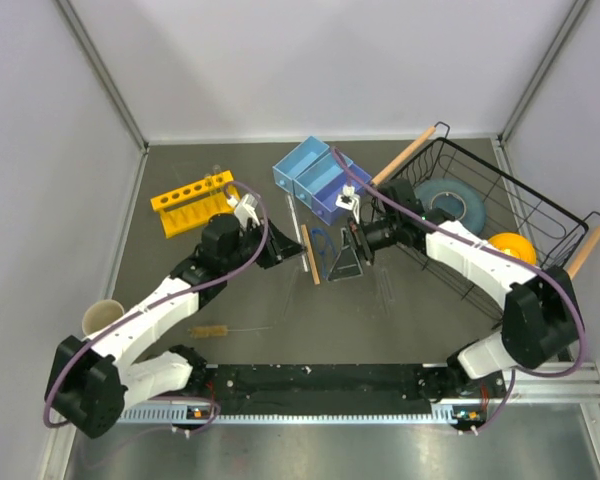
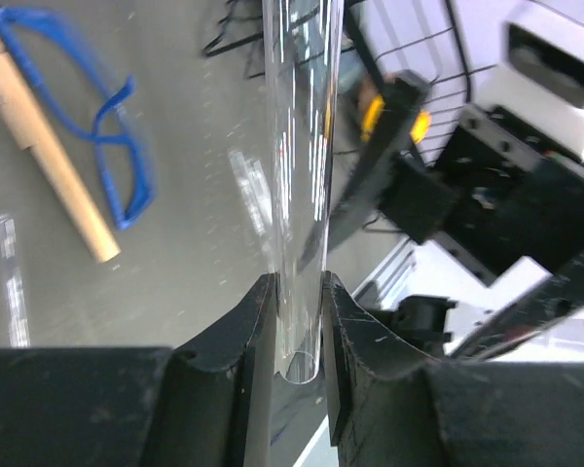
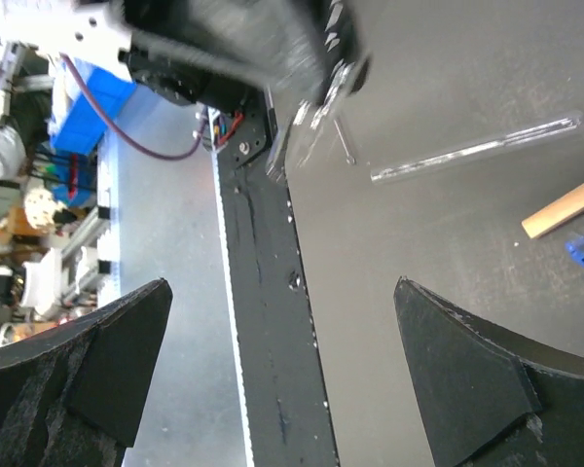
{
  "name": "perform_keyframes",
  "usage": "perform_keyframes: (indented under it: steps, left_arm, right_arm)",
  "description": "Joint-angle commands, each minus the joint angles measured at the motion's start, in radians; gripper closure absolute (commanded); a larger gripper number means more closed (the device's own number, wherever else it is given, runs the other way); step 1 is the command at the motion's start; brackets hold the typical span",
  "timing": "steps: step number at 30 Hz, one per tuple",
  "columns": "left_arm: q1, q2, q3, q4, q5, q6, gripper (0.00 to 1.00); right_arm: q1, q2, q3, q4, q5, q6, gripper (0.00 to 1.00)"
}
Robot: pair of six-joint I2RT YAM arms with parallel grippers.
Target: Organize the chemistry lab equipment
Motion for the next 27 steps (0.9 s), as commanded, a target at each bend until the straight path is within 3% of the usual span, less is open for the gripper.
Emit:
perform_keyframes:
  steps: [1,9,15,18,22,27]
  left_arm:
    - [-0.076,-0.054,0.031,0.177,-0.142,-0.133,0.86]
    - [-0.151,-0.074,0.069,0.174,-0.309,-0.156,0.87]
    - [-0.170,-0.100,0.089,0.160,-0.352,-0.147,0.86]
    - [-0.182,-0.105,0.097,0.149,-0.369,-0.135,0.86]
    - [-0.193,-0.106,0.104,0.138,-0.377,-0.124,0.86]
    - [-0.197,-0.119,0.113,0.097,-0.392,-0.095,0.84]
  right_arm:
    - [0.023,0.049,0.137,0.082,-0.014,0.108,0.01]
    - [0.092,0.074,0.177,0.271,0.012,0.357,0.02]
    - [0.106,0.089,0.177,0.320,0.032,0.433,0.14]
    - [0.106,0.089,0.169,0.366,0.032,0.482,0.29]
    - [0.105,0.085,0.163,0.372,0.057,0.483,0.61]
    - [0.106,0.071,0.146,0.369,0.074,0.464,0.81]
